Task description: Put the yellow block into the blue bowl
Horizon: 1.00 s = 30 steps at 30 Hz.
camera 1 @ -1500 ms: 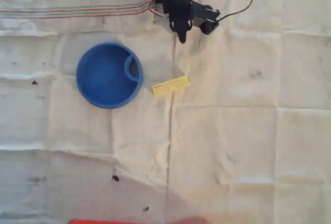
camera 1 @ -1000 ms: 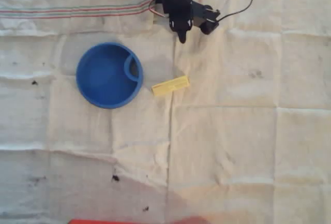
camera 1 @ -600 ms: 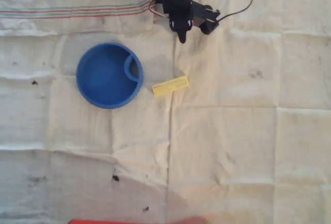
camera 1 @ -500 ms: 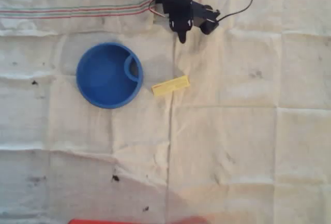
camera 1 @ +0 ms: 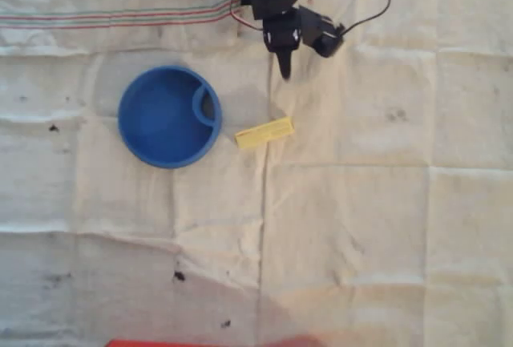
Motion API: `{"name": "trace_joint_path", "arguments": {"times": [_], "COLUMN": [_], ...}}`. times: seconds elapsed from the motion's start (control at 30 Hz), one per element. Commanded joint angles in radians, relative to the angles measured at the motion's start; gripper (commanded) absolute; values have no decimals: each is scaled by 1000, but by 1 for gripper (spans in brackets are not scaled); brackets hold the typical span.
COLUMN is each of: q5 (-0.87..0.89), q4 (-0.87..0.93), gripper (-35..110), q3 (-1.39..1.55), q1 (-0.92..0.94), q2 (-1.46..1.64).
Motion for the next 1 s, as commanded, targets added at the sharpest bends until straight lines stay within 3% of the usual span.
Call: {"name": "trace_joint_path", "arguments": {"times": [0.0,0.2,0.57,0.73,0.97], "q5": [-87,-201,-244,-245,-245], "q4": [-135,-201,-163,9,430], "gripper": [3,3,3,4,3], "q3": [-150,-275,-839,-1135,-1499], "q1": [-20,-8,34,78,106], "q2": [84,-112,-890,-1239,-1620]}}
